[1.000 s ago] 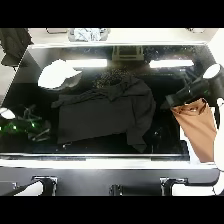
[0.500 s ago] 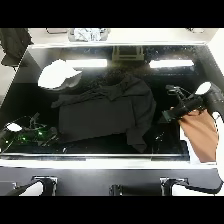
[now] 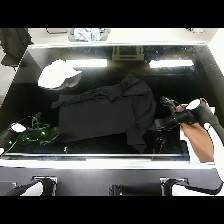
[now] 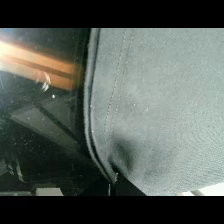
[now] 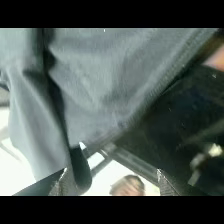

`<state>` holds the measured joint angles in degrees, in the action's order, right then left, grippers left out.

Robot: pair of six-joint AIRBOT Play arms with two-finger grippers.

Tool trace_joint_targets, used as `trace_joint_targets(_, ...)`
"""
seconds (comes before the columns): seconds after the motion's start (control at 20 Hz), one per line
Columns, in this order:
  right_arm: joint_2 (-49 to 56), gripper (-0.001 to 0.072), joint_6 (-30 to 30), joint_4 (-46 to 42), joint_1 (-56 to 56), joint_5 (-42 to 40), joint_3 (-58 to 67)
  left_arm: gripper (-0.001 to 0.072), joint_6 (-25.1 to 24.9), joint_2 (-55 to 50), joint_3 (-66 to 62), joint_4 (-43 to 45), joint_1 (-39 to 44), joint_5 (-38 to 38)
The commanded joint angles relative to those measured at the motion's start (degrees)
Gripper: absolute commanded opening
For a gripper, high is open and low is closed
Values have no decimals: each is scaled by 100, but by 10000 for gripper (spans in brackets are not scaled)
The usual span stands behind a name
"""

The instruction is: Fold the shirts.

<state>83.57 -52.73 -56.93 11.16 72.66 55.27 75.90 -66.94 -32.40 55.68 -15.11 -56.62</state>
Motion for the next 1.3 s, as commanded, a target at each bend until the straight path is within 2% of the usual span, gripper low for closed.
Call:
trace_joint_targets(0.0, 48, 599, -22, 546, -164, -859, -424, 29, 11, 13, -7, -24, 15, -92)
trace_joint_targets(0.15, 229, 532, -389, 544, -505, -1598, -422, 30, 13, 13, -7, -24, 13, -94)
trace_joint_targets(0.2, 278, 439, -511, 544, -621, -1843, -422, 29, 11, 13, -9, -24, 13, -92)
trace_joint_targets(0.3, 271, 47, -546, 575, -717, -2205, -407, 29, -9, 13, -61, -22, -20, -90)
trace_joint_targets(0.35, 216, 41, -520, 546, -686, -2199, -332, 28, -85, 13, -203, -22, -83, -157)
trace_joint_targets(0.45, -116, 39, -446, -52, -645, -2017, 81, 26, -389, 116, -855, -15, -262, -507)
trace_joint_targets(0.55, -737, 39, -55, -765, -605, -1768, 802, 25, -391, 507, -1923, -20, -422, -640)
trace_joint_targets(0.65, -1510, 40, 459, -1611, -605, -1587, 1794, 25, -391, 1027, -3442, -20, -457, -688)
trace_joint_targets(0.7, -1961, 40, 533, -2262, -608, -1646, 2422, 24, -391, 1248, -4428, -13, -457, -675)
trace_joint_targets(0.8, -2761, 40, 227, -3261, -608, -2013, 3556, 25, -348, 1467, -6413, 592, -457, -457)
trace_joint_targets(0.85, -3082, 39, 164, -3477, -608, -2131, 3987, 25, 57, 1495, -7228, 1058, -457, -463)
trace_joint_targets(0.9, -3381, 40, -2, -3451, -608, -2133, 4347, 25, 667, 1528, -7910, 1342, -455, -577)
trace_joint_targets(0.95, -3639, 40, -280, -3338, -608, -2079, 4557, 25, 997, 1593, -8354, 1217, -439, -737)
trace_joint_targets(1.05, -4138, 40, -520, -3287, -608, -1794, 4789, 25, 1008, 1891, -8588, 710, -396, -807)
trace_joint_targets(1.25, -4806, 40, -518, -3401, -608, -1569, 4789, 24, 1016, 2481, -8585, 1043, -398, -752)
